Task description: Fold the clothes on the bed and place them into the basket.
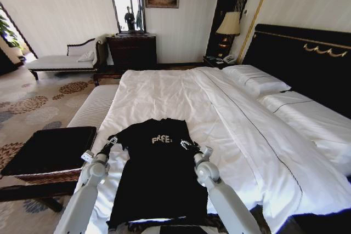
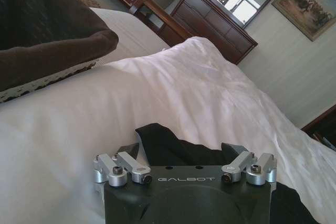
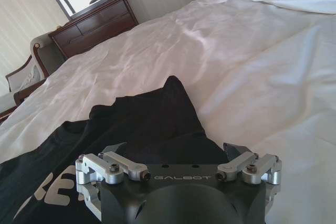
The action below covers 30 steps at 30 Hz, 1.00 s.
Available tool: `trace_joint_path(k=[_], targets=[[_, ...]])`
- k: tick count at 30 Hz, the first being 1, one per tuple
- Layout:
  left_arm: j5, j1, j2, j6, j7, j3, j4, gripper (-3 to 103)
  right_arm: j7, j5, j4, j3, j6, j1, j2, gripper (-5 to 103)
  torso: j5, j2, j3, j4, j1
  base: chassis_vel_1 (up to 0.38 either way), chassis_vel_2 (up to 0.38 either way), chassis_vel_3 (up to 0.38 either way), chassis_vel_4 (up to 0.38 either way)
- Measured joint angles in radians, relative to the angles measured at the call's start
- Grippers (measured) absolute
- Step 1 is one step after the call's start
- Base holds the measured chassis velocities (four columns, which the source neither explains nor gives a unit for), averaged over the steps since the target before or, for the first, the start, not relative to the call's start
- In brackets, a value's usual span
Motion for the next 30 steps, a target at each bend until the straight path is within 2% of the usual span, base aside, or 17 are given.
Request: trace_joint_path(k=[3, 7, 10, 12, 13, 15, 18, 22, 27, 30], targets=[[0.002, -0.022, 0.002, 0.000, 0.002, 0.014, 0.029, 84, 0.002, 0.000, 0.000, 0.002, 0.000, 0.000, 0.001, 100, 0.0000, 0.000, 0.000, 0.0000, 0.000, 0.000, 0.000, 0.000, 0.000], [0.001, -0.037, -0.002, -0.009, 0.002, 0.023, 0.051, 62, 0.003, 0.000, 0.000, 0.006, 0.000, -0.001, 0.000, 100, 0.0000, 0.000, 0.000, 0.0000, 0.000, 0.000, 0.000, 0.000, 0.000], [0.001, -0.039, -0.003, -0.012, 0.002, 0.024, 0.055, 57, 0.003, 0.000, 0.000, 0.008, 0.000, -0.001, 0.000, 100, -0.0001, 0.000, 0.000, 0.0000, 0.000, 0.000, 0.000, 0.000, 0.000], [0.001, -0.042, -0.003, -0.016, 0.002, 0.024, 0.059, 46, 0.003, 0.000, -0.003, 0.010, 0.000, 0.000, 0.000, 100, 0.0000, 0.000, 0.000, 0.0000, 0.000, 0.000, 0.000, 0.000, 0.000], [0.001, -0.042, -0.003, -0.016, 0.002, 0.024, 0.059, 46, 0.003, 0.000, -0.003, 0.010, 0.000, 0.000, 0.000, 100, 0.0000, 0.000, 0.000, 0.0000, 0.000, 0.000, 0.000, 0.000, 0.000], [0.002, -0.042, -0.002, -0.017, 0.002, 0.023, 0.059, 35, 0.003, -0.001, -0.004, 0.011, 0.000, 0.000, -0.001, 100, 0.0000, 0.000, 0.000, 0.0001, 0.000, 0.000, 0.000, 0.000, 0.000], [0.003, -0.041, 0.000, -0.017, 0.002, 0.023, 0.058, 30, 0.003, -0.002, -0.005, 0.012, 0.000, -0.001, 0.000, 100, 0.0000, 0.000, 0.000, 0.0000, 0.000, 0.000, 0.000, 0.000, 0.000], [0.004, -0.040, -0.001, -0.018, 0.004, 0.023, 0.066, 8, 0.002, -0.002, -0.008, 0.013, 0.000, -0.001, 0.000, 100, 0.0000, 0.000, 0.000, 0.0000, 0.000, 0.000, 0.000, 0.000, 0.000], [0.010, -0.041, -0.005, -0.021, 0.012, 0.027, 0.075, 0, 0.003, 0.000, -0.006, 0.016, 0.000, -0.007, 0.000, 100, 0.0000, 0.000, 0.000, 0.0001, 0.000, 0.000, 0.000, 0.000, 0.000], [0.016, -0.040, -0.007, -0.022, 0.013, 0.029, 0.073, 0, 0.003, 0.001, -0.003, 0.021, 0.000, -0.012, -0.002, 100, 0.0000, 0.000, 0.000, 0.0000, 0.000, 0.000, 0.000, 0.000, 0.000]])
